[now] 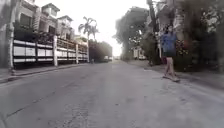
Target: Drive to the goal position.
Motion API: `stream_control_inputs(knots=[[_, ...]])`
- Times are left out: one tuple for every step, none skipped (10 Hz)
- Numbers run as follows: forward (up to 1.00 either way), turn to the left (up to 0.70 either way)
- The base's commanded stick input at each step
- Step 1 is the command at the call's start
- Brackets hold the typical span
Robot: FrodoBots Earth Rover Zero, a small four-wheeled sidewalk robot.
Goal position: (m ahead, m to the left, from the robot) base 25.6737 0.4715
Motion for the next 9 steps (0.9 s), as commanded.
stream_control_inputs(knots=[[0.67,0.0],[0.67,0.0],[0.67,0.0],[0.67,0.0],[0.67,0.0],[0.67,0.0],[0.67,0.0],[0.67,0.0],[0.67,0.0]])
